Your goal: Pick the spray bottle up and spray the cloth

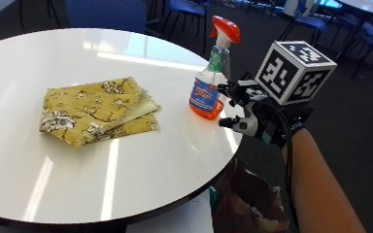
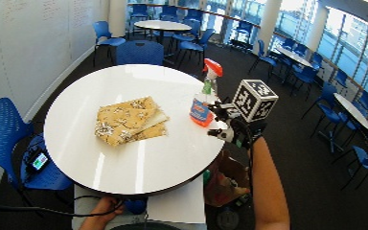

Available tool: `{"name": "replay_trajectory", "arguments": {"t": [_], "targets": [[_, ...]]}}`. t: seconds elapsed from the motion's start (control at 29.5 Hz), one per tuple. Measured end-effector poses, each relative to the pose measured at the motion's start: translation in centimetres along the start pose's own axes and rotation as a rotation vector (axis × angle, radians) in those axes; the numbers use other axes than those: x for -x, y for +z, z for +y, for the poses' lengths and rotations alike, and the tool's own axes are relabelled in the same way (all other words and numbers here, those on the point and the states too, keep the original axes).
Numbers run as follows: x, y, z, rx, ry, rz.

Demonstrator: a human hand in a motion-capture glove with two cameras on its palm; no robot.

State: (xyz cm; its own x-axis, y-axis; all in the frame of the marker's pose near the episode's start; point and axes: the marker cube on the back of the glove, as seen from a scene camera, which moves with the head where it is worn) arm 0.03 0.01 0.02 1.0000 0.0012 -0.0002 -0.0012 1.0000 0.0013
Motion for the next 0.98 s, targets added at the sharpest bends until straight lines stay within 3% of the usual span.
{"name": "replay_trajectory", "arguments": {"t": [0.51, 0.85, 0.98], "targets": [[-0.1, 0.2, 0.6, -0.025, -0.004, -0.037], [-0.3, -0.2, 0.1, -0.133, 0.015, -0.090], [-0.4, -1.0, -0.9, -0.263, 0.071, -0.088]]}}
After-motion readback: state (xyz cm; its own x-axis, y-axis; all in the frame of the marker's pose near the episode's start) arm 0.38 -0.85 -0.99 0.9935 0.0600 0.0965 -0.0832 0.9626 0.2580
